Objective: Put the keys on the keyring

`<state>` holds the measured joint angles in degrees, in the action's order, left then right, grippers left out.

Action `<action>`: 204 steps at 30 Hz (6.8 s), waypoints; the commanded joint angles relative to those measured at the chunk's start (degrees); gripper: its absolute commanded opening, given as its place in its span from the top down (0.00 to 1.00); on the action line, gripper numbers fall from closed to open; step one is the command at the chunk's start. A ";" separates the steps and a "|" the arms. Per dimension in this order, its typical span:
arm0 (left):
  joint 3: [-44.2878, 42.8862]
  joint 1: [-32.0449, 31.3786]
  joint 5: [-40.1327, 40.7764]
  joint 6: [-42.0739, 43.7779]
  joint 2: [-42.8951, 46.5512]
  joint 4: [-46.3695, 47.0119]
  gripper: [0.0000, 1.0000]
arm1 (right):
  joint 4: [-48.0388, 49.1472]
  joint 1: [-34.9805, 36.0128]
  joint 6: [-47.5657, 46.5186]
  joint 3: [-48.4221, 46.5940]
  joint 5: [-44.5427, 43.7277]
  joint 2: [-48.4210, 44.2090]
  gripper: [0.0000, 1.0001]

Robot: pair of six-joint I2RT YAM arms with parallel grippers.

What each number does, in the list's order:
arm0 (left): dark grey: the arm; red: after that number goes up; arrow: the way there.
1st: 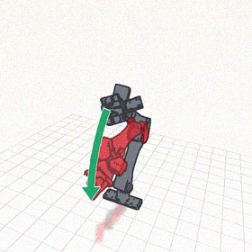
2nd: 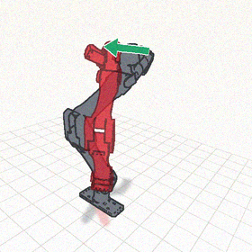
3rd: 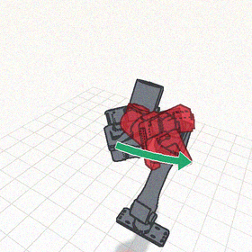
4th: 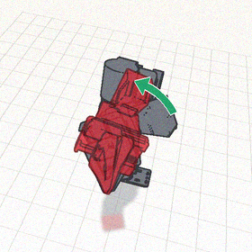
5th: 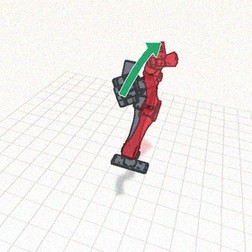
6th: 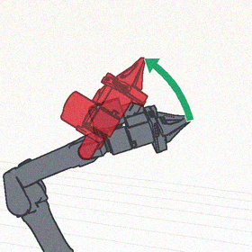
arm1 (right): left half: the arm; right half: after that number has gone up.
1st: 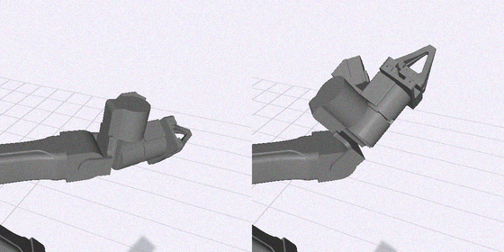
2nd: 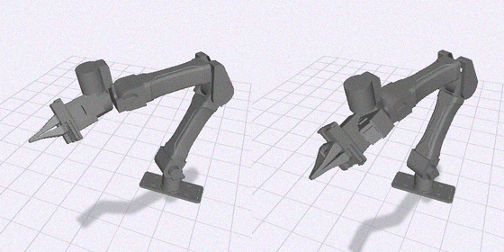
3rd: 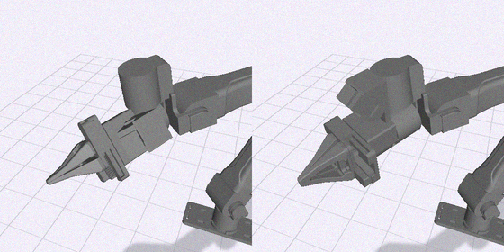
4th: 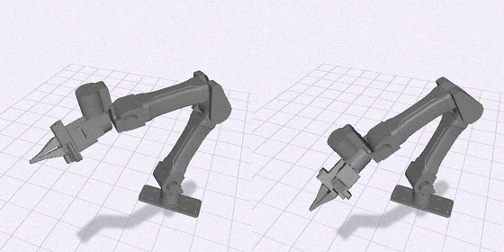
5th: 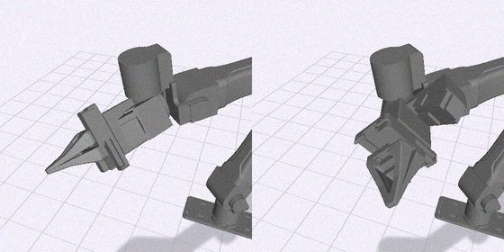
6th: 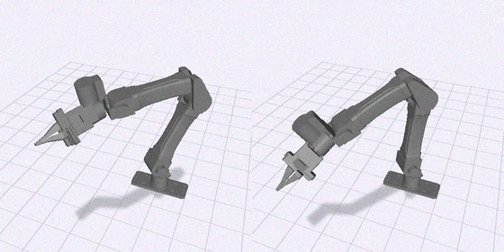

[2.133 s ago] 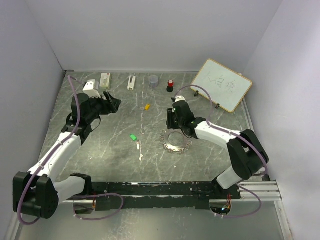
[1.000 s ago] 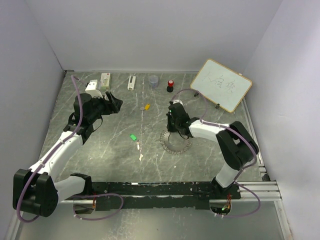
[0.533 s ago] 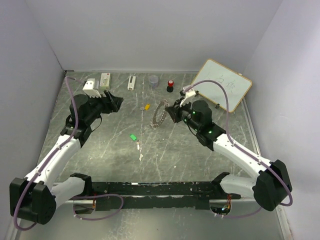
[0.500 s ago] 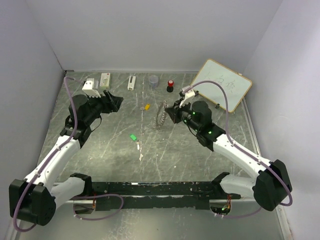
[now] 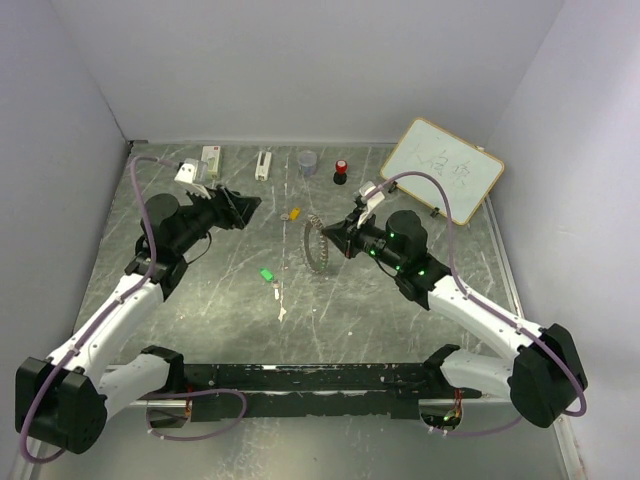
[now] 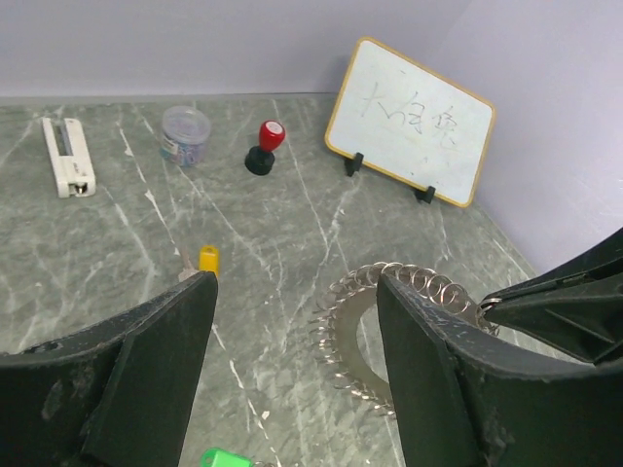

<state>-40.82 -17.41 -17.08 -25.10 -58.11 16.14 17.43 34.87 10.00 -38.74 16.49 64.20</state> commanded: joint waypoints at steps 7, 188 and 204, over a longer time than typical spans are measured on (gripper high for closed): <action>-0.48 -3.63 -1.83 0.14 -2.01 4.57 0.23 | 5.30 -0.24 -1.12 -0.16 2.09 -0.71 1.00; 8.13 -16.86 -16.54 13.33 -4.86 21.12 0.93 | -0.66 -0.86 10.46 -3.31 6.85 -2.14 0.50; 5.38 -16.87 -17.01 13.16 -7.83 18.09 0.93 | -0.43 -0.70 11.13 -5.34 8.69 -2.02 0.54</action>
<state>-32.67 -34.70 -32.82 -11.62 -65.67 32.86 15.25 34.17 20.60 -42.33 23.62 61.91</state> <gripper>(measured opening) 0.325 0.467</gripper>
